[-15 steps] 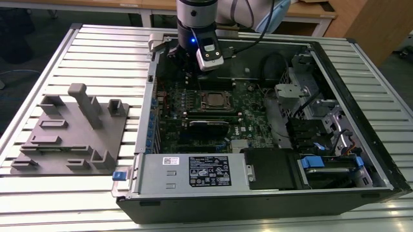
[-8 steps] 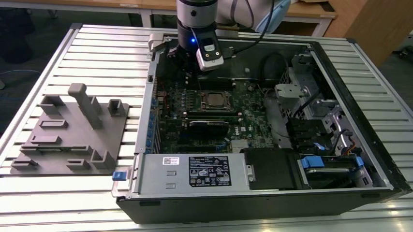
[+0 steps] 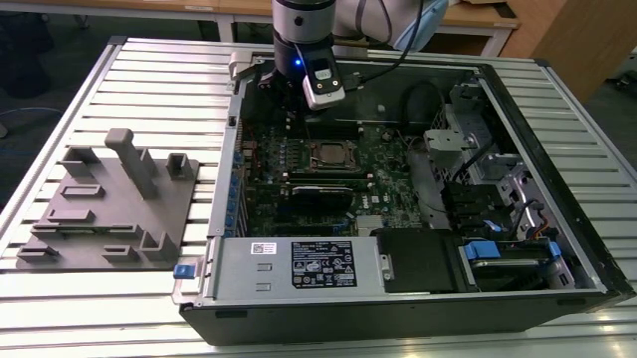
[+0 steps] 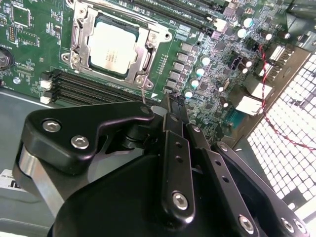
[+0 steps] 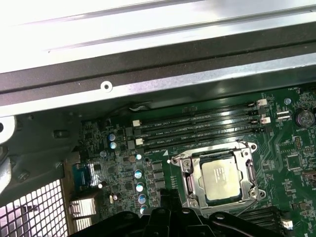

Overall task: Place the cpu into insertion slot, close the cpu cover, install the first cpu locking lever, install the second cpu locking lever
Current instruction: 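Install the first cpu locking lever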

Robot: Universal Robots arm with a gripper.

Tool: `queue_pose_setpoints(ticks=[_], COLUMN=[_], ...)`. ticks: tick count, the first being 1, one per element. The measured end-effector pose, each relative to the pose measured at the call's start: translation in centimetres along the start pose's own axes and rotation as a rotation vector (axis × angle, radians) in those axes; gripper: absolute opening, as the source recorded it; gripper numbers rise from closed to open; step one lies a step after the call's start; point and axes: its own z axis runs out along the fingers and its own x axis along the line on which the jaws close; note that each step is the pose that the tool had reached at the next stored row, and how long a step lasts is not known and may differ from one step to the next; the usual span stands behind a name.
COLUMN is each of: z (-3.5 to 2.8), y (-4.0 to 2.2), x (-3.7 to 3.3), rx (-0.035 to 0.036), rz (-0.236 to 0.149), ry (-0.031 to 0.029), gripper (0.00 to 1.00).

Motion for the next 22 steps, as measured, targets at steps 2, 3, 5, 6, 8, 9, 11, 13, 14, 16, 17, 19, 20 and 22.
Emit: queue_pose_setpoints(ticks=[2,3,5,6,8,9,11,13,14,16,17,19,20,22], z=[0.00,0.00,0.00,0.00,0.00,0.00,0.02,0.04,0.04,0.06,0.07,0.10,0.10,0.11], y=[0.01,0.00,-0.02,-0.02,-0.02,-0.03,-0.06,-0.08,-0.09,-0.09,-0.09,-0.10,-0.10,-0.10], x=[0.00,0.00,0.01,0.02,0.03,0.06,0.20,0.34,0.35,0.36,0.37,0.38,0.38,0.38], rx=[-0.0019,-0.0047,-0.0248,-0.0310,-0.0337,-0.0359,-0.0387,-0.0403,-0.0406,-0.0406,-0.0407,-0.0407,-0.0406,-0.0406], rz=[0.000,0.000,0.000,0.001,0.001,0.001,0.001,0.001,0.000,-0.002,-0.004,-0.008,-0.010,-0.011], ry=[0.0004,0.0009,0.0046,0.0059,0.0063,0.0068,0.0074,0.0076,0.0077,0.0080,0.0081,0.0085,0.0087,0.0088], gripper=[0.10,0.10,0.10,0.10,0.10,0.10,0.10,0.10,0.10,0.10,0.10,0.10,0.10,0.10])
